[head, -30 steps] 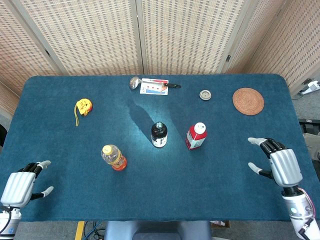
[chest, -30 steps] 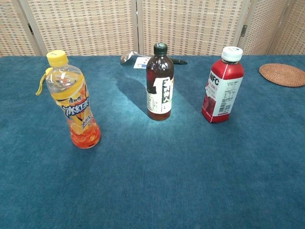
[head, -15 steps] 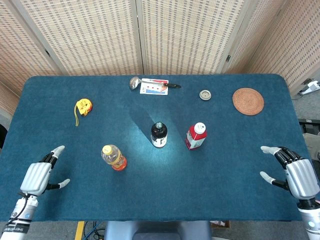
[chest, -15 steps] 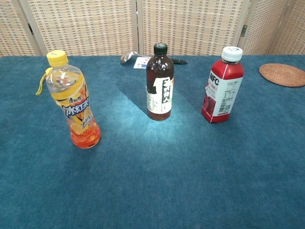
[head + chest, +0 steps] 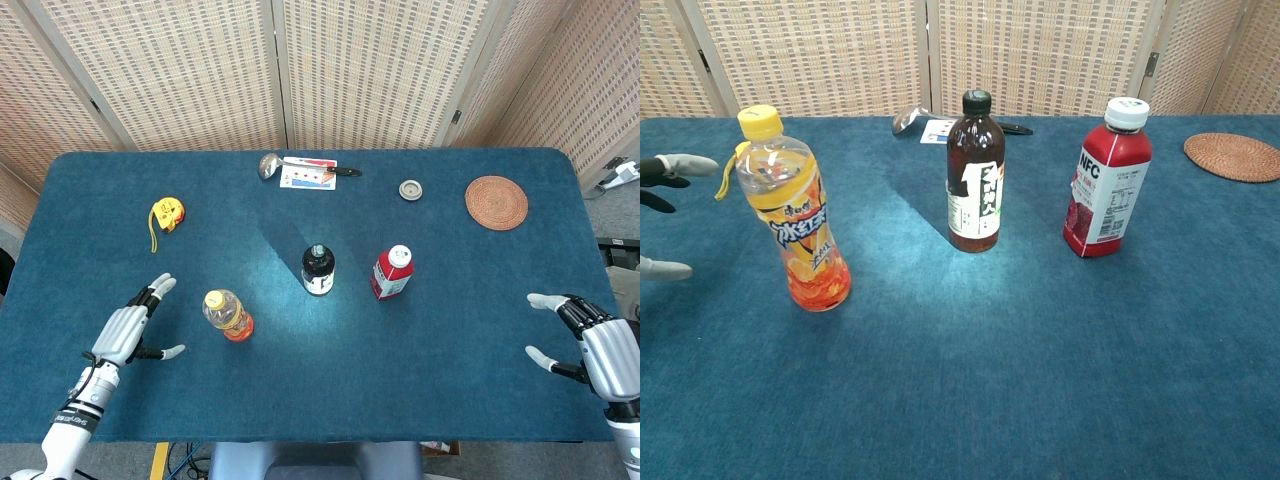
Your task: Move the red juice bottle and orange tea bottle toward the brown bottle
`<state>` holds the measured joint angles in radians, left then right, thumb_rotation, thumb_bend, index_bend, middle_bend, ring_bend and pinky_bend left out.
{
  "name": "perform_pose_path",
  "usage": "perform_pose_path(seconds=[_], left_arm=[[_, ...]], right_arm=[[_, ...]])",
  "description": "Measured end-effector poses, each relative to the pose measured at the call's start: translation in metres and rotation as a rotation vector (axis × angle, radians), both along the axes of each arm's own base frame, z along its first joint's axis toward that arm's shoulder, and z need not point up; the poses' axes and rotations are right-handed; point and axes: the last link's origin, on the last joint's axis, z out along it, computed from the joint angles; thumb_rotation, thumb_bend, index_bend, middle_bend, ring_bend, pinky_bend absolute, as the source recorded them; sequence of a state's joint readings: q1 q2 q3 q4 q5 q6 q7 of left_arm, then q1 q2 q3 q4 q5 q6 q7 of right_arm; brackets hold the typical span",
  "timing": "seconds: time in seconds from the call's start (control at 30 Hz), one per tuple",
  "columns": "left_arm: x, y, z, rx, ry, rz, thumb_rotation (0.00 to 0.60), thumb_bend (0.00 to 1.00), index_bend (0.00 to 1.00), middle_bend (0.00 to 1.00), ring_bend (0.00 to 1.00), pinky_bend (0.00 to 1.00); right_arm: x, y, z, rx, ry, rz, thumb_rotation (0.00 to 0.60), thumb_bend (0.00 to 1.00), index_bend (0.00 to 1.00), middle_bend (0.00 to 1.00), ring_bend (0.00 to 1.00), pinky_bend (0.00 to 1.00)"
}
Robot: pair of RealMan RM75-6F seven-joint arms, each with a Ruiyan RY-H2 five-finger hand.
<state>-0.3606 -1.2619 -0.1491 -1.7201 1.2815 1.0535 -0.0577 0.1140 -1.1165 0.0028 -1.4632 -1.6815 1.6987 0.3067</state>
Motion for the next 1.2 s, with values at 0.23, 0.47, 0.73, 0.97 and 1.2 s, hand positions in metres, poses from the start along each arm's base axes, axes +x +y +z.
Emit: perform_pose_path(seconds=[0.23, 0.47, 0.73, 0.97, 1.2], left_arm=[[0.017, 0.009, -0.011, -0.074, -0.126, 0.006, 0.600, 0.05, 0.00, 0.00, 0.01, 0.12], [0.036, 0.019, -0.019, -0.140, -0.299, 0.025, 0.600, 0.05, 0.00, 0.00, 0.02, 0.12], [0.049, 0.028, -0.031, -0.188, -0.434, 0.043, 0.600, 0.05, 0.10, 0.06, 0.08, 0.14], [0.049, 0.036, -0.042, -0.203, -0.483, 0.062, 0.600, 0.05, 0.27, 0.15, 0.15, 0.20], [0.049, 0.042, -0.050, -0.187, -0.517, 0.072, 0.600, 0.05, 0.45, 0.34, 0.24, 0.28]], right_arm=[[-0.001, 0.000, 0.004, -0.001, -0.014, -0.002, 0.600, 0.10, 0.32, 0.39, 0.32, 0.50], [-0.002, -0.002, 0.004, 0.010, -0.026, -0.009, 0.600, 0.10, 0.32, 0.39, 0.32, 0.50], [-0.003, -0.002, 0.004, 0.019, -0.030, -0.011, 0.600, 0.10, 0.32, 0.39, 0.32, 0.50], [-0.004, -0.003, 0.003, 0.025, -0.033, -0.016, 0.600, 0.10, 0.32, 0.39, 0.32, 0.50], [-0.004, -0.003, 0.003, 0.029, -0.038, -0.017, 0.600, 0.10, 0.32, 0.39, 0.32, 0.50]])
